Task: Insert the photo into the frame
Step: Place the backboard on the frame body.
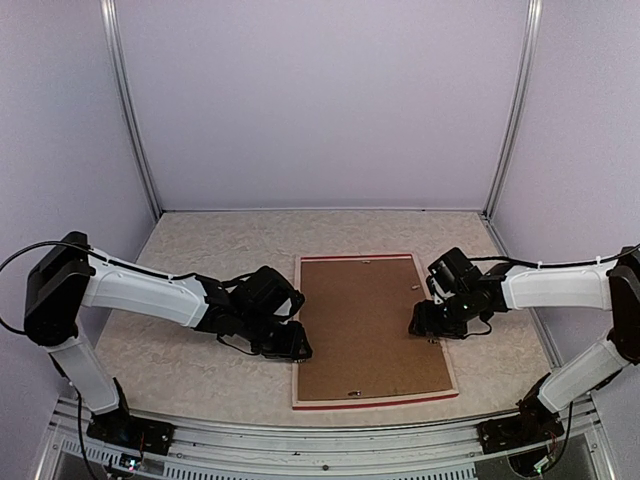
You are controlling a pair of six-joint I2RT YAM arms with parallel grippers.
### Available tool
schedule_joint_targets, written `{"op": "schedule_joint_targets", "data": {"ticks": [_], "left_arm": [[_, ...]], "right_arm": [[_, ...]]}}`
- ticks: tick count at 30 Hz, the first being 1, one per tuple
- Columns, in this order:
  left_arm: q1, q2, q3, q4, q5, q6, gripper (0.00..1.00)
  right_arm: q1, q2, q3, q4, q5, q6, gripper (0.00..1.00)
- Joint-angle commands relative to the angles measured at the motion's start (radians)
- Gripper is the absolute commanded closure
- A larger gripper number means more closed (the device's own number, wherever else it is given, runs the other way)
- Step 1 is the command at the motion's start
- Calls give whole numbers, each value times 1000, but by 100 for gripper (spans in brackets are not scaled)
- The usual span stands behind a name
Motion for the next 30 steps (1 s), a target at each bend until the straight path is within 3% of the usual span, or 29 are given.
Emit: {"op": "schedule_joint_targets", "data": {"ticks": [1, 21, 30], "left_arm": [[-12, 18, 49, 91, 5, 16, 66], [-12, 43, 87, 63, -31, 26, 64], [-12, 53, 101, 46, -60, 32, 57]], "right_arm": [[17, 29, 44, 11, -23, -16, 34], [16, 111, 114, -5, 4, -53, 29], [16, 118, 163, -53, 50, -67, 22]]}}
